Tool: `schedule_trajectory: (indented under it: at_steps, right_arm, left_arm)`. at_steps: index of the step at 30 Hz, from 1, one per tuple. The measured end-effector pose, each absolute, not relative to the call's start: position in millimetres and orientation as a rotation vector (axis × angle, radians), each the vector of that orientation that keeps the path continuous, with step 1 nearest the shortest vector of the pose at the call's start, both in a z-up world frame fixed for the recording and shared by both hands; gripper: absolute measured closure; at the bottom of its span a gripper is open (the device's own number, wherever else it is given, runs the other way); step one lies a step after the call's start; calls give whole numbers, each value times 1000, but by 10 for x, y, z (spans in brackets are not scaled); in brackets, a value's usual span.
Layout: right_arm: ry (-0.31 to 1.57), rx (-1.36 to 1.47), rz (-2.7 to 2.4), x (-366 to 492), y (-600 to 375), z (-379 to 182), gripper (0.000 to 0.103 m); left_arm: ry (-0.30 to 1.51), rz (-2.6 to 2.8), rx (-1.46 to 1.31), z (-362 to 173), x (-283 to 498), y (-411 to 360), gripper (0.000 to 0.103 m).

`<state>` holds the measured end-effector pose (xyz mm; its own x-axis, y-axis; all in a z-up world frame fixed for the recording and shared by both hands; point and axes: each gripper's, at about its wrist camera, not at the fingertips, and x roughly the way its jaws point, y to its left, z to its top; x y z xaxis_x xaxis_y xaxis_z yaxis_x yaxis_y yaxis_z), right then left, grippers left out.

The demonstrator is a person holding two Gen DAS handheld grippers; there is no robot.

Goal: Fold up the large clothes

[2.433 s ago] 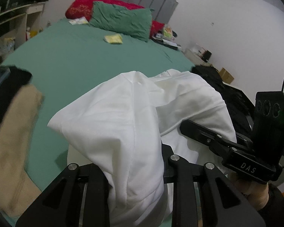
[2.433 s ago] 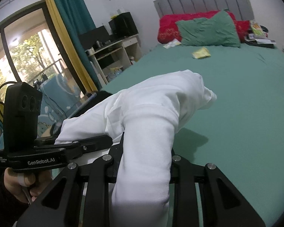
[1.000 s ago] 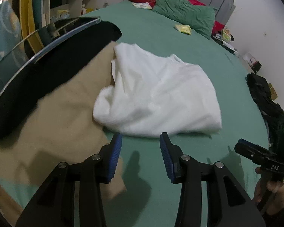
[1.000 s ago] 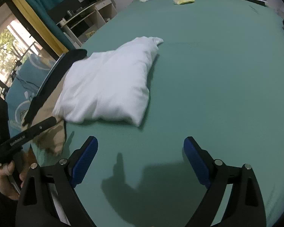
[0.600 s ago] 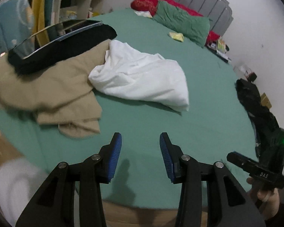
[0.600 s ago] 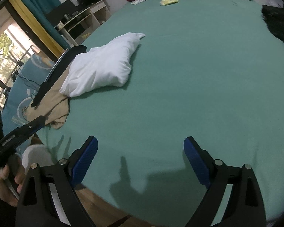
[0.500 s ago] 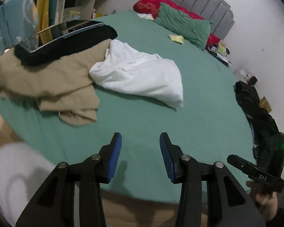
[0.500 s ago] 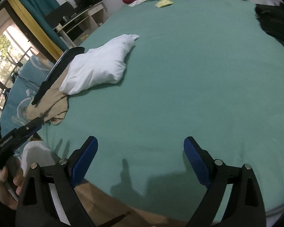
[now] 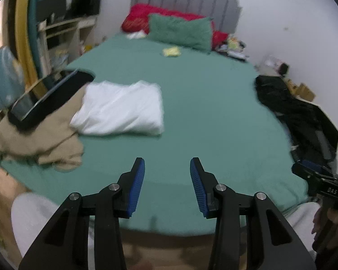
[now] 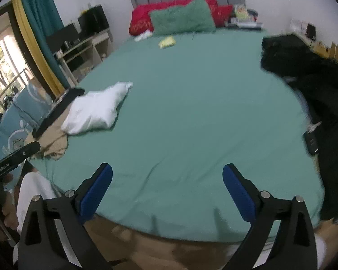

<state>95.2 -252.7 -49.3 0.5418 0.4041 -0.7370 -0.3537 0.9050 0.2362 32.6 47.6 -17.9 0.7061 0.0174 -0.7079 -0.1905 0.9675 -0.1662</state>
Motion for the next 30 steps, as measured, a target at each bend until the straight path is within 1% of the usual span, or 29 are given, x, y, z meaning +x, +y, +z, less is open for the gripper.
schedule_trajectory:
  at_steps: [3, 11, 12, 13, 17, 18, 20, 27, 30]
  right_arm:
    - [830, 46, 445, 942, -2613, -251, 5]
    - [651, -13, 445, 900, -2586, 409, 5]
    - [621, -16, 446, 889, -2571, 493, 4]
    - [589, -21, 447, 875, -2568, 559, 4]
    - [457, -45, 423, 787, -2499, 783, 4]
    - [439, -43, 420, 768, -2493, 803, 4]
    - [402, -26, 422, 751, -2464, 816, 4]
    - [452, -18, 416, 867, -2303, 598, 2]
    - [472, -21, 395, 883, -2257, 469, 2]
  left_arm:
    - [725, 69, -198, 48, 347, 254, 59]
    - [494, 27, -50, 714, 304, -116, 57]
    - [457, 3, -61, 787, 268, -117, 56]
    - [405, -24, -67, 870, 211, -116, 51]
    - [255, 24, -32, 1063, 53, -94, 39]
    - [229, 28, -40, 1081, 26, -70, 35]
    - [205, 20, -62, 1087, -4, -11, 31]
    - [254, 102, -97, 868, 86, 208, 29]
    - [246, 200, -22, 789, 72, 246, 28]
